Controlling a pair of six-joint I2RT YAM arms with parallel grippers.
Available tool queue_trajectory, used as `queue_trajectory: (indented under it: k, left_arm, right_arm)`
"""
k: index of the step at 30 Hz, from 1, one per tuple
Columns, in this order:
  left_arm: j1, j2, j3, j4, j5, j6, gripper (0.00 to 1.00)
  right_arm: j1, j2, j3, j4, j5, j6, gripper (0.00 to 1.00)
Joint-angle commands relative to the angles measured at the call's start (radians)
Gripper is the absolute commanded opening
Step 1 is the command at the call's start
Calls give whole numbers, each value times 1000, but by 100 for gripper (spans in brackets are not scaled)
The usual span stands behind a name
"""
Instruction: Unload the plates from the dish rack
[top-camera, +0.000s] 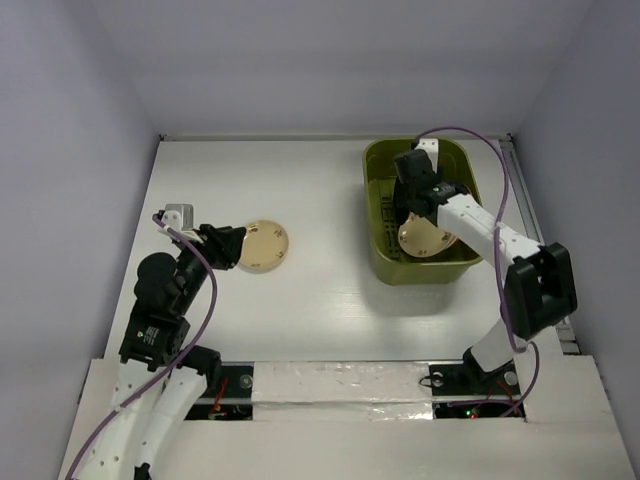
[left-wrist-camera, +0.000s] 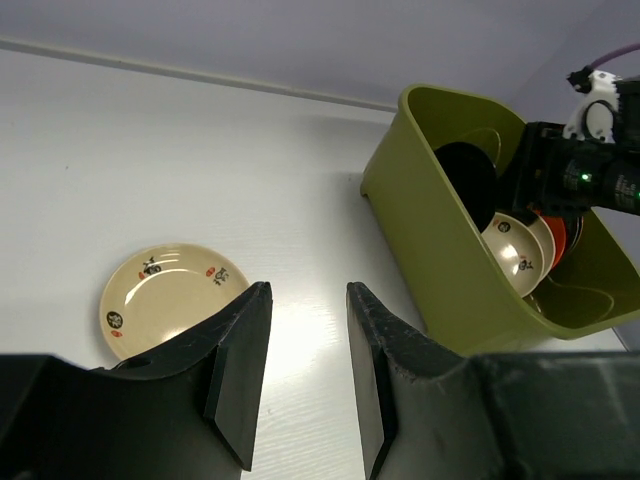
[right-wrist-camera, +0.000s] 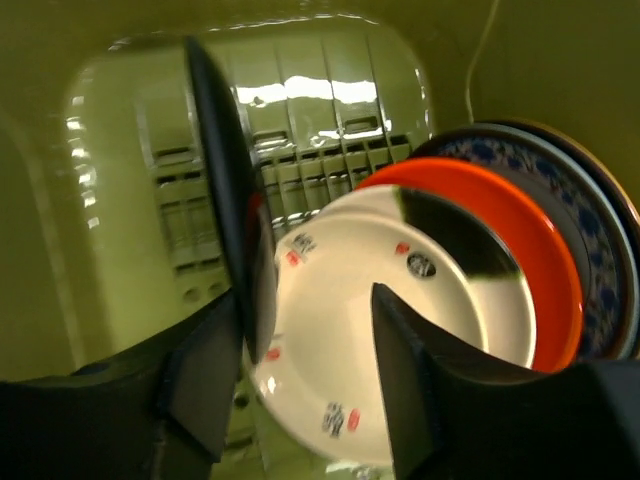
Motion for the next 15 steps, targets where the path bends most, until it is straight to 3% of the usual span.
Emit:
queue_trajectory:
  k: [1,4,11,15]
  left_arm:
    - [3,1,8,56,15,-2,32]
    - [3,-5,8,54,15,-1,32]
    - [3,-5,10,59,24,-1,32]
    - [3,-5,8,59,24,-1,32]
  right_arm:
    - [-28,60,95,20,-2,-49,57]
    - [-28,112,137,18,7,-61,49]
    - [-28,117,189,-14,82,-69,12]
    - [-28,79,224,-37,104,-90,0]
